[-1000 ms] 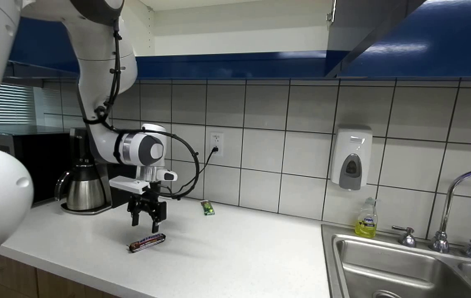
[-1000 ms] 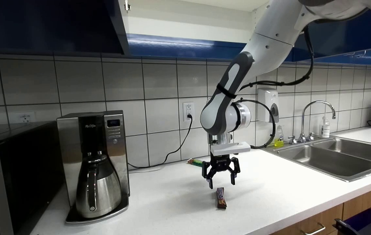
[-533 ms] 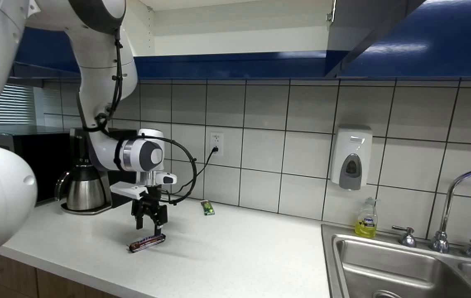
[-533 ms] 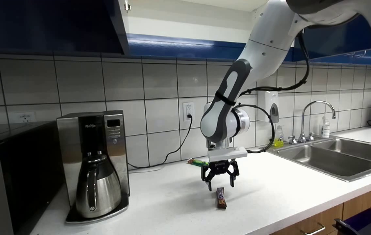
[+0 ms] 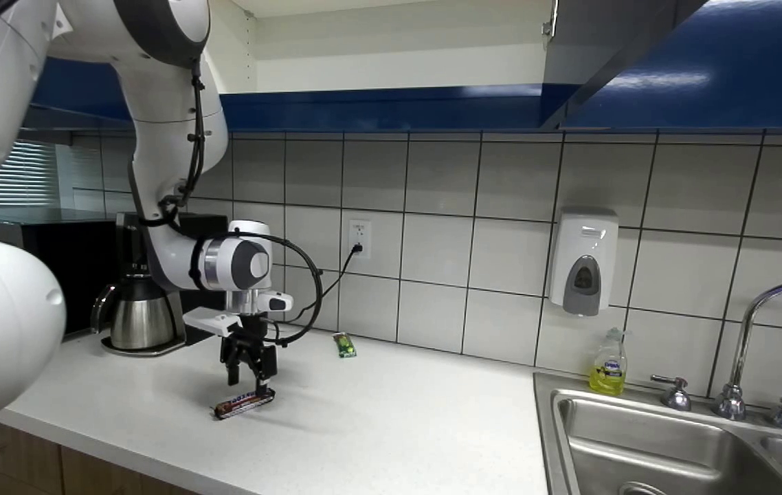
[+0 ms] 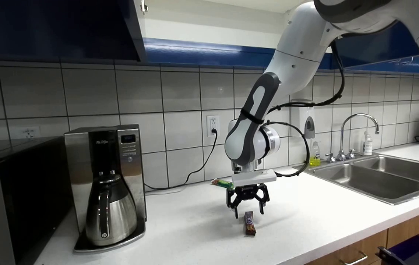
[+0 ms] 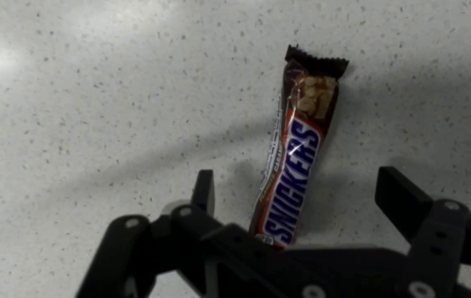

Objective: Put the brown snack bar in the top cabinet

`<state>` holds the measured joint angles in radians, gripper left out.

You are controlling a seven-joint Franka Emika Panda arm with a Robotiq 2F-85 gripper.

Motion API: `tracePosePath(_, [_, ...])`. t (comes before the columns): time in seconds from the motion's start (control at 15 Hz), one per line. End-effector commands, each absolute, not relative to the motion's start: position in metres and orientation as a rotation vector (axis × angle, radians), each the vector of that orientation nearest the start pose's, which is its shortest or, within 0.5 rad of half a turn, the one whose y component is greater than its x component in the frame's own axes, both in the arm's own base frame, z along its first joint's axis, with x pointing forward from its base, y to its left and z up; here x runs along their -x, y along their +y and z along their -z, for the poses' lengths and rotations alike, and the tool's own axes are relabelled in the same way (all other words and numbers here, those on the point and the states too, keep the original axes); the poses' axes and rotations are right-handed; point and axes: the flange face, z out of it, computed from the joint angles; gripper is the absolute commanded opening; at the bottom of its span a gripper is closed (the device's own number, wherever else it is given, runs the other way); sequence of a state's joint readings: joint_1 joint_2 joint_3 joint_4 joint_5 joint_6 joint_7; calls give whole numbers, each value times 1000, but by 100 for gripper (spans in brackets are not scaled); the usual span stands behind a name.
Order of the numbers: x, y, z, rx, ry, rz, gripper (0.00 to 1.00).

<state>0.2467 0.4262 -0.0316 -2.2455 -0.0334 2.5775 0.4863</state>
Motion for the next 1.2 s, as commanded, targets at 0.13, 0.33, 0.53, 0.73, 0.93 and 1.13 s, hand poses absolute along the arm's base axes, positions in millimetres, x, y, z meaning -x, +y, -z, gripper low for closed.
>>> tracePosePath(0.13, [-523,114,-160,3186,489,-85,100])
tracePosePath(0.33, [-523,116,-156,3179,526,-82,100])
tracePosePath(0.53, [-523,117,-154,3175,547,-79,100])
tracePosePath(0.73, [-522,118,-152,3174,560,-83,100])
tracePosePath(0.93, [-522,119,-150,3175,563,-85,100])
tracePosePath(1.13, [-523,120,-148,3176,563,-88,100])
